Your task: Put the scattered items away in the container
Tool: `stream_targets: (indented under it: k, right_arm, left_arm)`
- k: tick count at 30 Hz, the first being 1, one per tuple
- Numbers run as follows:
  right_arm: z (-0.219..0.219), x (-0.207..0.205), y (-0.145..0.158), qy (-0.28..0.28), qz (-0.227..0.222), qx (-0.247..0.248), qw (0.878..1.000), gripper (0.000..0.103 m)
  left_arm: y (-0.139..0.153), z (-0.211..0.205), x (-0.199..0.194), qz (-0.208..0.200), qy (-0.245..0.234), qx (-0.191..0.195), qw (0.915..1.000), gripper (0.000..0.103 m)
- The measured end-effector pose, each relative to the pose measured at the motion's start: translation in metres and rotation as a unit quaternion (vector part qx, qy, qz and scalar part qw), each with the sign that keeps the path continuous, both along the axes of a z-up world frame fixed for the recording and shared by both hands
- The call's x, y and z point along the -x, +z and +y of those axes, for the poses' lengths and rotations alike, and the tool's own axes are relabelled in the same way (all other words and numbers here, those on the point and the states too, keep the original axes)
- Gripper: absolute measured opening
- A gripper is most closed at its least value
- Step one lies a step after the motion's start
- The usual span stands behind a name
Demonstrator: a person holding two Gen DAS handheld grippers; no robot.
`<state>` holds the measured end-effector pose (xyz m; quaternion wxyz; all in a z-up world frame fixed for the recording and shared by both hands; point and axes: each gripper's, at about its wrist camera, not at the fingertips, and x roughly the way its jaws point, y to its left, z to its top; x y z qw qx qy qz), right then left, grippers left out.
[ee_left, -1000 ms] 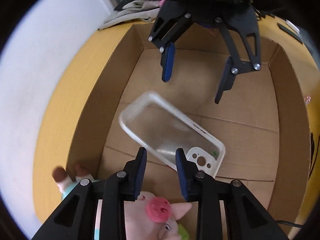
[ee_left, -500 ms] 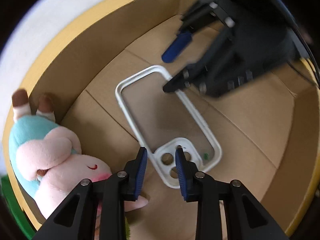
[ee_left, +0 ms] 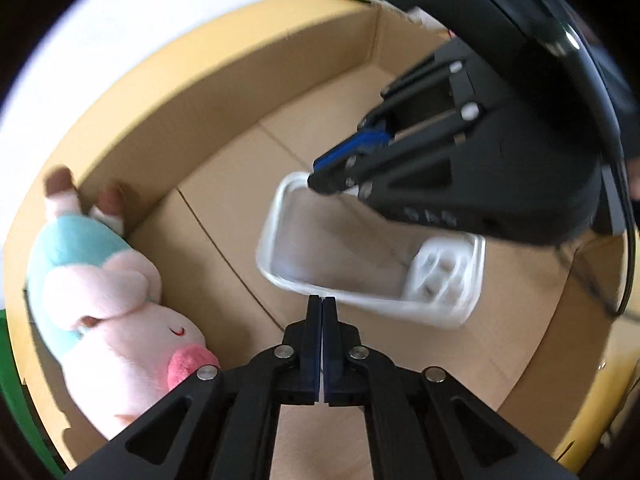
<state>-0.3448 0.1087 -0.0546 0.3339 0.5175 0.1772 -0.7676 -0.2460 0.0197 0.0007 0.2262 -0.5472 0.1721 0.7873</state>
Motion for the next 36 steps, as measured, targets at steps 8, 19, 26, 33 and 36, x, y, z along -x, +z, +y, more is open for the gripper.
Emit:
stream_targets:
  k: [8,19,26,33,36]
  right_arm:
    - [0.01,0.034,0.022,-0.04,0.018,0.019,0.999,0.005]
    - [0.031,0.076,-0.014,-0.159,-0.001,0.053,0.986,0.005]
    - [0.051,0.084,-0.018,-0.222,-0.011,0.057,0.973,0.006]
    - [0.055,0.084,-0.024,-0.232,-0.029,0.074,0.97,0.007]
    - [0.047,0.087,-0.028,-0.227,-0.037,0.081,0.97,0.007]
  left_arm:
    - [0.027,-0.025,-0.021,-0.01,0.039,-0.037,0.9985,0.001]
    - [0.022,-0.033,-0.04,-0.059,0.129,-0.084,0.9864,0.014]
    - [0.019,-0.037,-0.053,-0.072,0.155,-0.071,0.9828,0.009]
    - [0.034,-0.071,-0.09,-0.056,0.175,-0.053,0.9816,0.006]
    - [0.04,-0.092,-0.111,-0.056,0.184,-0.048,0.9801,0.006]
